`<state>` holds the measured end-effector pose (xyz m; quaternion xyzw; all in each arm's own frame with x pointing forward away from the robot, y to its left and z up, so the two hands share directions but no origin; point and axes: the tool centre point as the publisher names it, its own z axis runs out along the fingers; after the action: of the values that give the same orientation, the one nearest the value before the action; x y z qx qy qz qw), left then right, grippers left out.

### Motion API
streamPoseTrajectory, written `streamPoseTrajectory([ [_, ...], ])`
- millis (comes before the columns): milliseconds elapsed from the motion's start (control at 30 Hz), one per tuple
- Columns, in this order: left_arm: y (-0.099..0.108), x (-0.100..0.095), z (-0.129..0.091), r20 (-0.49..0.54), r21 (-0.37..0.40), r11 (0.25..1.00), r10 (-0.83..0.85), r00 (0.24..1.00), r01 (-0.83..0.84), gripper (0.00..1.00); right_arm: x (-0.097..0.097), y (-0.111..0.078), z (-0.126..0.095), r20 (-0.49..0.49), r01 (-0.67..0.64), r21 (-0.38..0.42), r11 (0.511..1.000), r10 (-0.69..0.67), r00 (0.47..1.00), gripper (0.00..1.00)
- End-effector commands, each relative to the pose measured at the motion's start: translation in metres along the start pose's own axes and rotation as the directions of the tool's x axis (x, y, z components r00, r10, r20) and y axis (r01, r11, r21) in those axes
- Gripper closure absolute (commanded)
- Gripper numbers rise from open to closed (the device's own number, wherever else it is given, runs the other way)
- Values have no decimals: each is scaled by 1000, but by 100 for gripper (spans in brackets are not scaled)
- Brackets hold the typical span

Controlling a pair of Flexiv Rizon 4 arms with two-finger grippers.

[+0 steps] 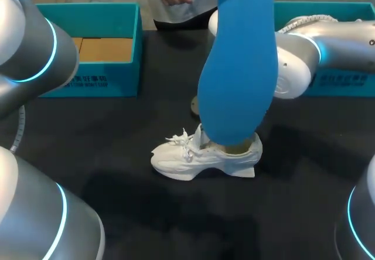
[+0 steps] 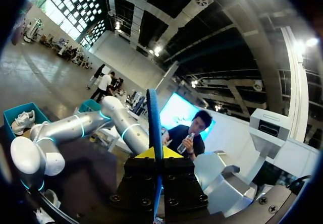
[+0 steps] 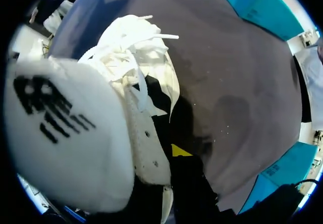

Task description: Take the shoe out of the shoebox, open the shoe tongue, remove and reinsert the insole, then place the shoe into the shoebox

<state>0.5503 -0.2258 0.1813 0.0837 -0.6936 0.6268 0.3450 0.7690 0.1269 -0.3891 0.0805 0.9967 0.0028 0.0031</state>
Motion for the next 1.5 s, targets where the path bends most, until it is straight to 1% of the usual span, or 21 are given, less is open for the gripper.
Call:
streamPoseTrajectory([
  [33, 1, 0, 0, 1, 0, 1000, -1, 1000, 1, 100, 8, -6, -28, 19, -30, -3, 1000, 30, 999, 100],
  [233, 1, 0, 0, 1, 0, 1000, -1, 1000, 1, 100, 14, -13, -50, 4, -127, 0, 992, 127, 992, 100],
  [267, 1, 0, 0, 1, 0, 1000, -1, 1000, 1, 100, 14, -13, -50, 4, -127, 0, 992, 127, 992, 100],
  [400, 1, 0, 0, 1, 0, 1000, -1, 1000, 1, 100, 21, -20, -56, -35, -271, -13, 962, 271, 962, 100],
  [467, 1, 0, 0, 1, 0, 1000, -1, 1000, 1, 100, 24, -21, -56, -41, -299, -22, 954, 298, 954, 100],
  [500, 1, 0, 0, 1, 0, 1000, -1, 1000, 1, 100, 29, -23, -55, -57, -373, -27, 928, 371, 927, 100],
  [567, 1, 0, 0, 1, 0, 1000, -1, 1000, 1, 100, 31, -23, -55, -65, -405, -31, 914, 402, 913, 100],
  [633, 1, 0, 0, 1, 0, 1000, -1, 1000, 1, 100, 38, -24, -56, -78, -504, -30, 863, 500, 862, 100],
  [667, 1, 0, 0, 1, 0, 1000, -1, 1000, 1, 100, 38, -24, -56, -78, -504, -30, 863, 500, 862, 100],
  [700, 1, 0, 0, 1, 0, 1000, -1, 1000, 1, 100, 43, -23, -56, -80, -554, -25, 832, 551, 831, 100],
  [767, 1, 0, 0, 1, 0, 1000, -1, 1000, 1, 100, 47, -22, -56, -87, -587, -22, 809, 583, 808, 100],
  [833, 1, 0, 0, 1, 0, 1000, -1, 1000, 1, 100, 54, -19, -56, -92, -643, -26, 766, 638, 764, 100],
  [867, 1, 0, 0, 1, 0, 1000, -1, 1000, 1, 100, 54, -18, -56, -92, -648, -22, 761, 644, 760, 100],
  [900, 1, 0, 0, 1, 0, 1000, -1, 1000, 1, 100, 59, -16, -56, -94, -682, -24, 731, 677, 730, 100],
  [1000, 1, 0, 0, 1, 0, 1000, -1, 1000, 1, 100, 61, -15, -56, -98, -702, -31, 711, 697, 711, 100],
  [1033, 1, 0, 0, 1, 0, 1000, -1, 1000, 1, 100, 64, -13, -57, -95, -737, -36, 675, 731, 675, 100],
  [1067, 1, 0, 0, 1, 0, 1000, -1, 1000, 1, 100, 64, -13, -57, -96, -740, -34, 671, 735, 671, 100],
  [1100, 1, 0, 0, 1, 0, 1000, -1, 1000, 1, 100, 66, -11, -54, -102, -771, -31, 637, 765, 636, 100],
  [1167, 1, 0, 0, 1, 0, 1000, -1, 1000, 1, 100, 67, -9, -52, -106, -784, -41, 619, 778, 620, 100],
  [1333, 1, 0, 0, 1, 0, 1000, -1, 1000, 1, 100, 68, 5, -44, -132, -842, -60, 536, 832, 539, 100],
  [1500, 1, 0, 0, 1, 0, 1000, -1, 1000, 1, 100, 67, 12, -40, -130, -875, -52, 482, 865, 484, 100],
])
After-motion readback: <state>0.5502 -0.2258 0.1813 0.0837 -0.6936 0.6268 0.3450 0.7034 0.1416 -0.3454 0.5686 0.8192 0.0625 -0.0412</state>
